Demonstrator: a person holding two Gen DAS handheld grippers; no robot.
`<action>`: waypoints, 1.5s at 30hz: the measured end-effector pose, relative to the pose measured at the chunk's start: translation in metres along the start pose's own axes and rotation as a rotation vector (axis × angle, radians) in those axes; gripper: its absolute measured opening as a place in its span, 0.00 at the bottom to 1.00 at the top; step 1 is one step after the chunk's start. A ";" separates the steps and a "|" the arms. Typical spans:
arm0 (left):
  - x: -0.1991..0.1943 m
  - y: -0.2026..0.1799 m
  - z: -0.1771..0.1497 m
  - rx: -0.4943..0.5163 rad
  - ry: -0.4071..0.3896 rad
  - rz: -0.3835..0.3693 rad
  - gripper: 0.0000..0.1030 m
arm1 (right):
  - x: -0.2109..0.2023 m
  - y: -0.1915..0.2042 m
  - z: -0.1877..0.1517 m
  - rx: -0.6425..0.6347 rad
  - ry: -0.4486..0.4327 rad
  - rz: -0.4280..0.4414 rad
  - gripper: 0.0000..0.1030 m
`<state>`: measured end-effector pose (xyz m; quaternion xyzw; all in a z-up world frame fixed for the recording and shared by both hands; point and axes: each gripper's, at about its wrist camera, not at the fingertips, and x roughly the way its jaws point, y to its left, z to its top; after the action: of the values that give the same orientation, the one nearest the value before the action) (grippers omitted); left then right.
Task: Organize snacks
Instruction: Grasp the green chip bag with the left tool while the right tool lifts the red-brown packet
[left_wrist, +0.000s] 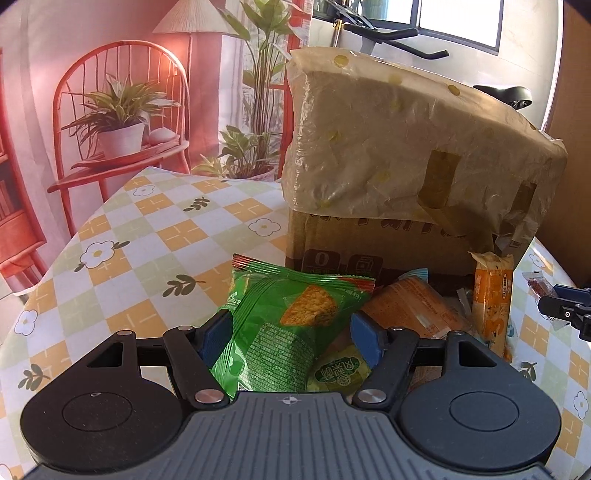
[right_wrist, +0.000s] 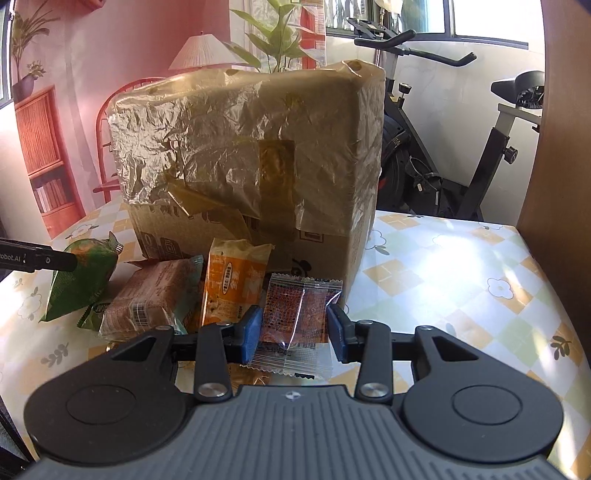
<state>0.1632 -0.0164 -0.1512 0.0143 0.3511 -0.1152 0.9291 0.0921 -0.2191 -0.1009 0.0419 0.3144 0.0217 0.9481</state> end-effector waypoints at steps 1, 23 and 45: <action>0.004 0.004 0.002 -0.001 0.009 -0.009 0.71 | 0.000 0.000 0.002 0.011 -0.003 0.003 0.39; 0.061 0.039 0.004 -0.006 0.082 -0.132 0.96 | 0.010 0.028 0.020 0.018 -0.005 0.030 0.39; 0.005 0.053 -0.001 -0.080 -0.018 -0.063 0.79 | -0.002 0.041 0.030 -0.038 -0.043 0.045 0.39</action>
<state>0.1779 0.0347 -0.1580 -0.0351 0.3476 -0.1303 0.9279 0.1083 -0.1809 -0.0719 0.0311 0.2925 0.0479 0.9546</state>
